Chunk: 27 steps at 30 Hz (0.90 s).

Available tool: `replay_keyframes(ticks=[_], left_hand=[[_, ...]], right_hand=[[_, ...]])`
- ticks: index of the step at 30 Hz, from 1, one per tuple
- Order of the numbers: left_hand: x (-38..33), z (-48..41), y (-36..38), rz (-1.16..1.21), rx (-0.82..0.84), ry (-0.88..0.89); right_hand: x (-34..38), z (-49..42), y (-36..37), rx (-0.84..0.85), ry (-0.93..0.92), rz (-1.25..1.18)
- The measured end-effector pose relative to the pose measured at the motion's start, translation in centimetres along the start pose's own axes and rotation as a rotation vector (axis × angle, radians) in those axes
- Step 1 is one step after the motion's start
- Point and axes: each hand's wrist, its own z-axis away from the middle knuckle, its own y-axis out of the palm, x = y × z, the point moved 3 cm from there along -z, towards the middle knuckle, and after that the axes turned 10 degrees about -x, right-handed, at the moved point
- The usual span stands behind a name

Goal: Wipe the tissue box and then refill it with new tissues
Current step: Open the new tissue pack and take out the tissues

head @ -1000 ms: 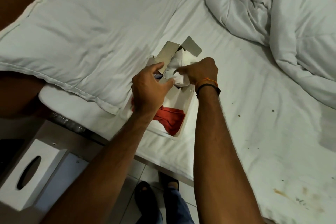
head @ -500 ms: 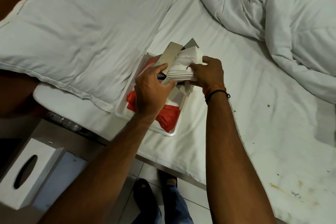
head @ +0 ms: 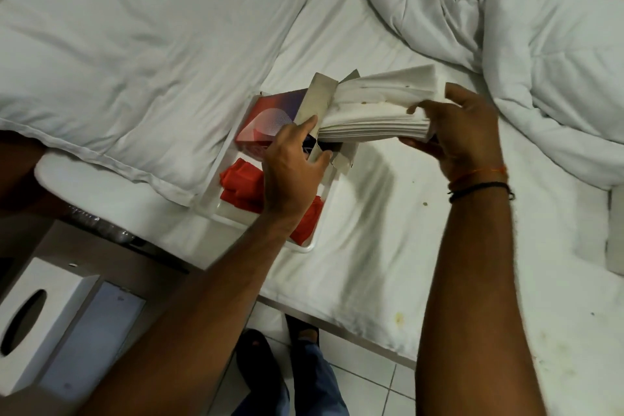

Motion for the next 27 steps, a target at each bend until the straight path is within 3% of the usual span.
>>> replay_keyframes(ticks=[6,13,16,19,21,24,26,27], left_hand=[[0.8,1.9,2.5,0.033,0.106,-0.015],[3.0,3.5,3.5,0.002,0.219,-0.034],[3.9,3.2,2.3,-0.072,0.133,-0.026],[5.8,2.0,-1.1,-0.119,-0.083,-0.03],[8.0,1.2,-4.1,0.035,-0.169,-0.286],[11.2,1.3,-10.1,0.741,-0.262,-0.855],[13.0,1.7,-14.8,1.08,-0.282,-0.933],[13.9,2.2,-17.4,1.136,-0.282,-0.923]], right_hand=[[2.5,1.1,-3.5,0.017,-0.076,-0.074],[0.7,0.9,0.1,0.248,0.08,-0.21],[-0.8,1.2,2.3,0.331,0.158,-0.255],[-1.9,2.5,5.4,0.448,0.216,-0.257],[-2.3,3.7,7.7,0.525,0.247,-0.234],[-3.5,6.8,13.0,0.665,0.277,-0.148],[-4.4,9.7,16.7,0.752,0.291,-0.078],[-4.9,11.5,18.7,0.798,0.287,-0.044]])
